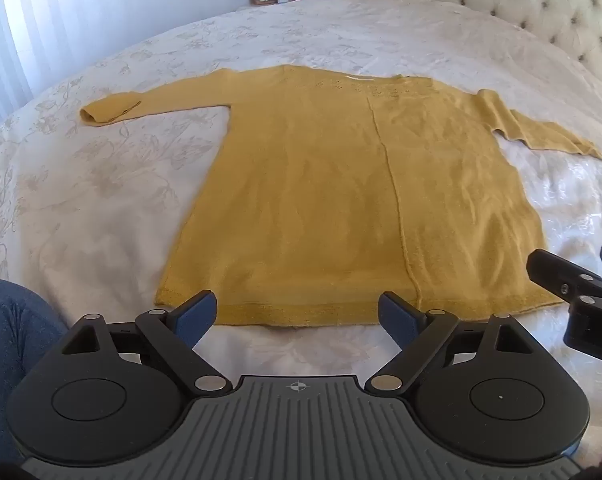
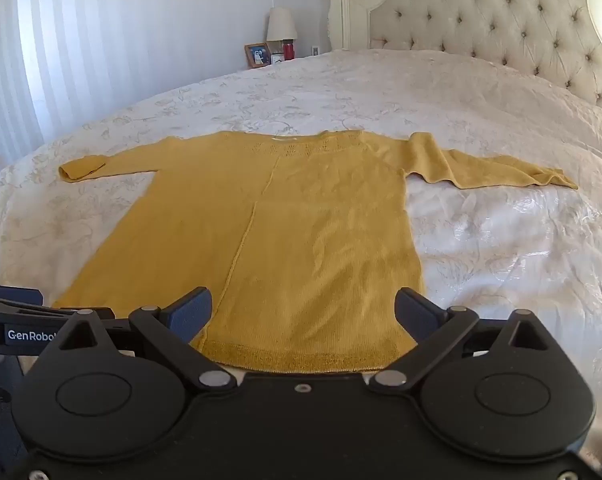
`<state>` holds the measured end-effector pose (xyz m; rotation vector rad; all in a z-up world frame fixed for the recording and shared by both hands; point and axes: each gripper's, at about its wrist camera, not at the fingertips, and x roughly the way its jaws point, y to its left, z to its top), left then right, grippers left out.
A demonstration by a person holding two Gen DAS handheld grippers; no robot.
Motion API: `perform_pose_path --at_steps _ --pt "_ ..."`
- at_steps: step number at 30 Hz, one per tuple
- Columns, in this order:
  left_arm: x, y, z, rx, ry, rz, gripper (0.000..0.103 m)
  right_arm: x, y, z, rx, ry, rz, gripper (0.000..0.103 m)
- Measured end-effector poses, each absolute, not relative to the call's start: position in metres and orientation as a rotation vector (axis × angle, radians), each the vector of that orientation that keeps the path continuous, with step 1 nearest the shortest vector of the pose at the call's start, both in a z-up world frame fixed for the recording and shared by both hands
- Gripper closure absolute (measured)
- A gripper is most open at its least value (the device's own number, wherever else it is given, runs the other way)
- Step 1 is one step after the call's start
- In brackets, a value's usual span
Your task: Fold small clothes
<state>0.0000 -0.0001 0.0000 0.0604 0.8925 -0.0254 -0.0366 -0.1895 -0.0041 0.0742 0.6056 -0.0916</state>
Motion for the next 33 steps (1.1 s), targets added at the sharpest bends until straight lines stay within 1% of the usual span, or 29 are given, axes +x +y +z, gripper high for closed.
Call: perform_pose_path --at_steps 6,9,15,33 --pt "-0.002 -0.001 0.000 0.077 0.900 -0.033 0.015 -0.035 -0.193 -0.004 0.077 0.612 -0.093 0.004" --pt "-0.002 0.016 -0.006 0.079 0.898 -0.043 0.015 -0.032 -0.185 -0.005 0.078 0.614 -0.091 0.004" --pt "0.002 0.004 -0.008 0.095 0.943 -0.039 0.015 -0.031 -0.186 -0.005 0.084 0.618 -0.090 0.004" --pt "0.004 0.003 -0.013 0.102 0.971 -0.031 0.015 -0.032 -0.186 -0.012 0.087 0.632 -0.087 0.004"
